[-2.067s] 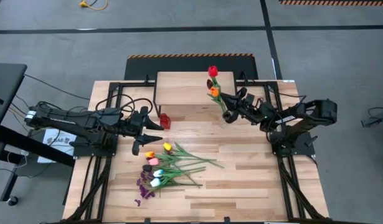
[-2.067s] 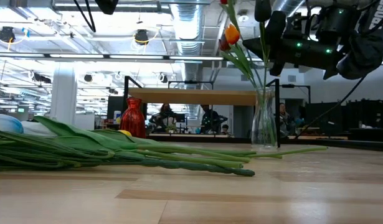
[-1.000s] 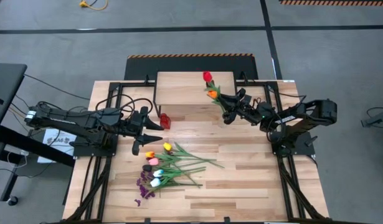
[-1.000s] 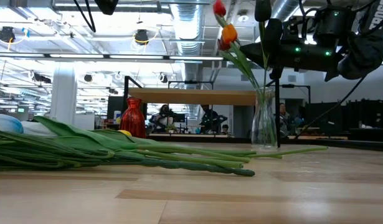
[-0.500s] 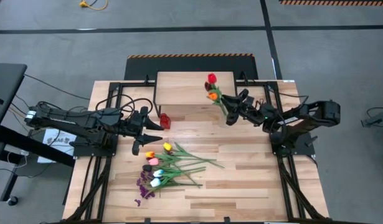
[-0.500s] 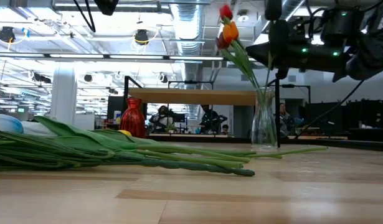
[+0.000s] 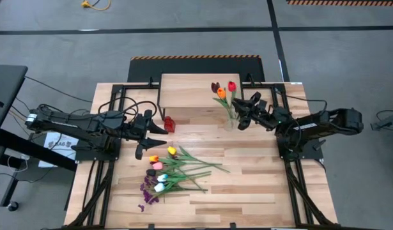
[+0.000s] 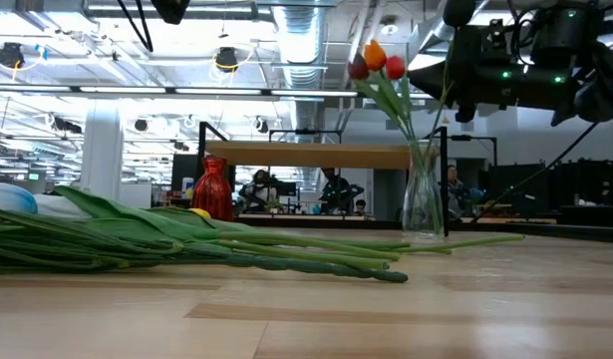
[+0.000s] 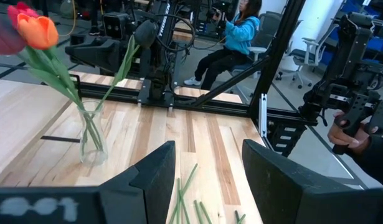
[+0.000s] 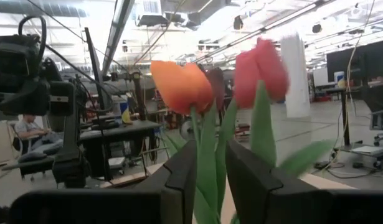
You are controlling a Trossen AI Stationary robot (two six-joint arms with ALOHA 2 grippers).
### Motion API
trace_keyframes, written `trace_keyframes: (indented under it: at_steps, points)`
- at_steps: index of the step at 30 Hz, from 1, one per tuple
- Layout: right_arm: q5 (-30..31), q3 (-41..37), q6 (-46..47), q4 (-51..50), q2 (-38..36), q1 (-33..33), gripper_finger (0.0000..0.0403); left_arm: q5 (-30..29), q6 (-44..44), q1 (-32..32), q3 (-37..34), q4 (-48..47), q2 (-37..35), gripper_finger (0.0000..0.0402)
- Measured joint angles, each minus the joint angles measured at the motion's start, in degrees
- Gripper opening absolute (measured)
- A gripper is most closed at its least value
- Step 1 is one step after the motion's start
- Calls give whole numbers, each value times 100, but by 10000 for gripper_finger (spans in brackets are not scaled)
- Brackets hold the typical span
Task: Pick and place flowers into a vace then onto a shelf
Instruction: Put the black flower into the transparent vase
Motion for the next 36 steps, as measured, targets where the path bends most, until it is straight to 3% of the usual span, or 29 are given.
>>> trace_keyframes:
  at_steps: [11,25,36]
  points:
    - [-23,7,-80,-69,13,0,77,5,0,2,0,2,0,176]
    - [-1114,7,-1372,-299,11,-11,77,13,0,0,0,2,0,176]
    - [-1145,453,-1511,-864,11,-162,77,41,2,0,0,0,0,176]
